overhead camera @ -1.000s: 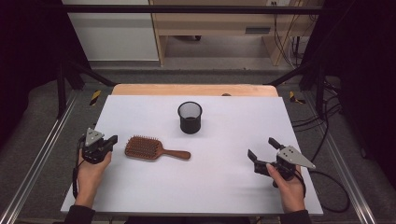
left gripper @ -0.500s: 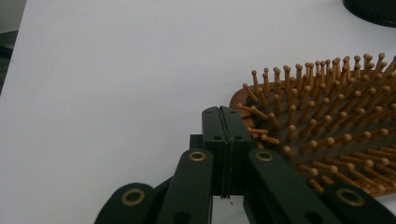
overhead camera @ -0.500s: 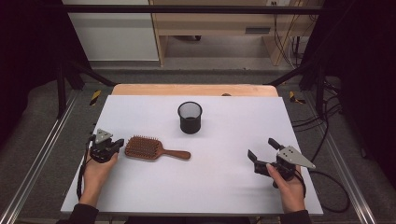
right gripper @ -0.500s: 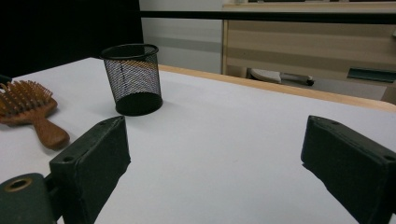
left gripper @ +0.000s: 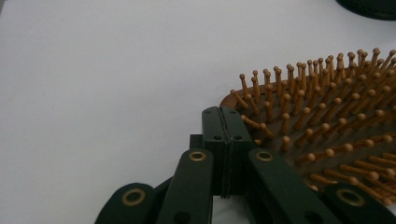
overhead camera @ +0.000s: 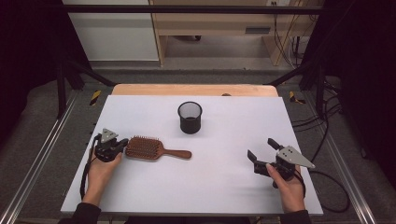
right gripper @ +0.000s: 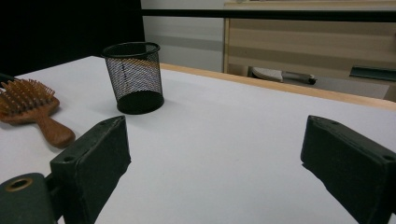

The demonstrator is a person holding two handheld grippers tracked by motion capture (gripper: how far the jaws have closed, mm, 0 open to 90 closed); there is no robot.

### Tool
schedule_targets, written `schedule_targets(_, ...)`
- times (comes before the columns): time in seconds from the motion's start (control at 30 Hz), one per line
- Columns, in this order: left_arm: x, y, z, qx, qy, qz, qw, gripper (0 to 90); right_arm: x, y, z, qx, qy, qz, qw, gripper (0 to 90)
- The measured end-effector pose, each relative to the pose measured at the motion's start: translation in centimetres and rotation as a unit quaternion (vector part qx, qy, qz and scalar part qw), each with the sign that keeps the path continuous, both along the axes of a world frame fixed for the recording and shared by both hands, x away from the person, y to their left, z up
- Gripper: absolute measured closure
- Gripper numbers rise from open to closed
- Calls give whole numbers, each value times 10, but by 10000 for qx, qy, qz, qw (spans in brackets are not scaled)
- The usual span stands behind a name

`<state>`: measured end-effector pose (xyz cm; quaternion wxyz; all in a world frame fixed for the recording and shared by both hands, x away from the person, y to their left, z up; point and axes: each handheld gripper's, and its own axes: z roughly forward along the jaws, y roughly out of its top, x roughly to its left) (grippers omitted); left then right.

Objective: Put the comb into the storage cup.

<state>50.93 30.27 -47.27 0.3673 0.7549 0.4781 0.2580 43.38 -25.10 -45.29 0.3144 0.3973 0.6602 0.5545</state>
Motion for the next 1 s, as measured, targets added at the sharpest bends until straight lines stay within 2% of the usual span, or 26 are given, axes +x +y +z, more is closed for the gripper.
schedule_targets(0.23,1,-12,0,32,-4,-123,9999,900,-1,0,0,6,7,-20,10000,80)
schedule_targets(0.33,2,-21,0,193,-26,-247,9995,900,-1,0,-1,22,41,-26,10000,79)
schedule_targets(0.43,2,-31,-1,158,-11,-354,9992,900,-1,0,-1,-6,40,-1,10000,79)
schedule_targets(0.57,4,-44,-1,220,-17,-476,9986,900,-1,1,-1,-11,59,33,10000,75)
schedule_targets(0.73,7,-58,-3,227,-8,-605,9979,900,-2,1,0,59,69,45,9999,73)
schedule_targets(0.9,5,-69,-1,286,0,-722,9970,900,-1,2,0,-6,85,95,9999,71)
schedule_targets(1.0,3,-74,-1,227,17,-801,9965,900,-1,2,0,8,97,96,9999,71)
